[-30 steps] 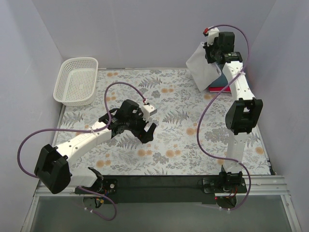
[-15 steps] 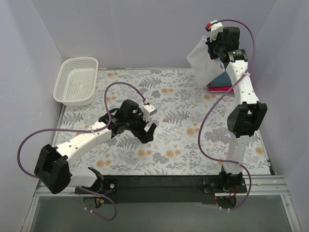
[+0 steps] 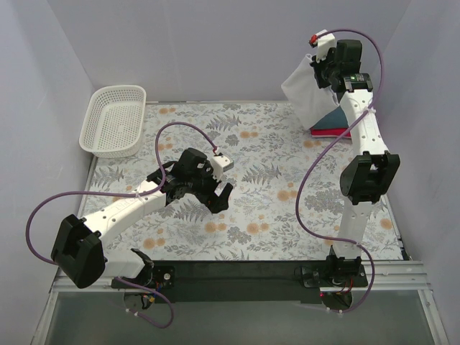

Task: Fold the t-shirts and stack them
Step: Neatly place the folded tshirt to the corner

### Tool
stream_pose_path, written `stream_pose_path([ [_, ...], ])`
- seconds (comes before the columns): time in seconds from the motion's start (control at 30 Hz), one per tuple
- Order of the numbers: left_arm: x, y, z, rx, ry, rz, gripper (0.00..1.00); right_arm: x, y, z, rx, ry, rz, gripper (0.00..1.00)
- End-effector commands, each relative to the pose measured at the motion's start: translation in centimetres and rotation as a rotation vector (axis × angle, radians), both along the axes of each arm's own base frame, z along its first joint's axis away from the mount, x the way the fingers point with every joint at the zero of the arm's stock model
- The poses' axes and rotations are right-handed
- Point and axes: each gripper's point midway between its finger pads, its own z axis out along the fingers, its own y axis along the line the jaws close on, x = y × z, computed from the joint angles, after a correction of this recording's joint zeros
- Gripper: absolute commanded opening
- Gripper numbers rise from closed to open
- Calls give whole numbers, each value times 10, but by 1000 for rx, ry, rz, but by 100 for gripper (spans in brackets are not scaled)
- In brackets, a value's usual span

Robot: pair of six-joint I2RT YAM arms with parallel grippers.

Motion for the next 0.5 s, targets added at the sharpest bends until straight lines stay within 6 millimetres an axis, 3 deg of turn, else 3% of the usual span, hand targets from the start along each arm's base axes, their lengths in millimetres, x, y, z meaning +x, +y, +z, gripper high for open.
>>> stream_pose_path([
  [0.0, -3, 0, 11, -28, -21, -7, 93, 0, -20, 52, -13, -134, -27, 1],
  [0.17, -2, -1, 10, -23, -19, -7, 94, 8, -39, 40, -31, -119, -48, 1],
  [0.23, -1, -2, 10, -23, -19, -5, 94, 11, -37, 35, -28, -115, -33, 1],
  [0.27, 0, -2, 9, -21, -13, -3, 94, 13, -53, 35, -26, -116, -56, 1],
  [0.47, 2, -4, 13, -12, -5, -7, 94, 24, -72, 12, -41, -92, -70, 1],
])
